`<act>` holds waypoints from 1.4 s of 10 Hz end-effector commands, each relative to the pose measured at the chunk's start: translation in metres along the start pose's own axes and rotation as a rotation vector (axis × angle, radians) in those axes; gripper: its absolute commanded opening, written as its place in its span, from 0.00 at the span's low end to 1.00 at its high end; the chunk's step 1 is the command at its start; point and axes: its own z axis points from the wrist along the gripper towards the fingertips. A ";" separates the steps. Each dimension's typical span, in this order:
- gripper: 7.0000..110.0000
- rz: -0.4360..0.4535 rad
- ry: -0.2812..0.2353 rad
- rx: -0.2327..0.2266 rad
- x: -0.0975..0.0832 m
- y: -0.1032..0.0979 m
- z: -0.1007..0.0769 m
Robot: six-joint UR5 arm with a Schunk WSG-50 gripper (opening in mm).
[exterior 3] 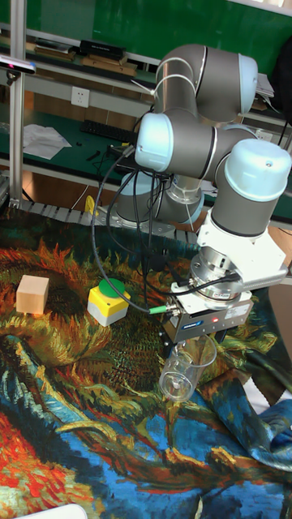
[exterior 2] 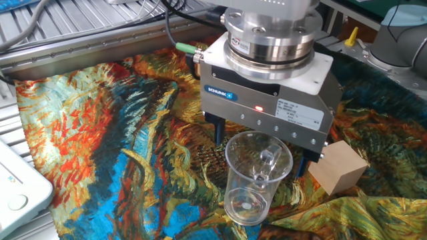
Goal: Pick up the cup
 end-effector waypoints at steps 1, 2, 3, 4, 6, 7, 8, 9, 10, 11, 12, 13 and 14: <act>1.00 0.012 0.015 0.002 0.006 -0.001 0.004; 1.00 0.011 0.018 0.008 0.007 -0.002 0.005; 1.00 0.009 0.017 0.010 0.007 -0.001 0.006; 1.00 0.009 0.016 0.009 0.007 0.000 0.007; 1.00 0.009 0.010 0.013 0.004 -0.003 0.011; 1.00 0.011 0.003 0.012 0.002 -0.003 0.012; 1.00 0.010 -0.003 0.006 0.000 -0.002 0.013; 1.00 0.010 -0.008 0.005 -0.001 -0.002 0.014; 1.00 0.013 -0.009 0.002 -0.002 0.000 0.015; 0.79 0.016 -0.010 0.000 -0.002 0.001 0.015; 0.79 0.016 -0.010 0.000 -0.002 0.001 0.015; 0.79 0.018 -0.010 0.000 -0.002 0.002 0.015; 0.79 0.019 -0.008 0.001 -0.001 0.002 0.015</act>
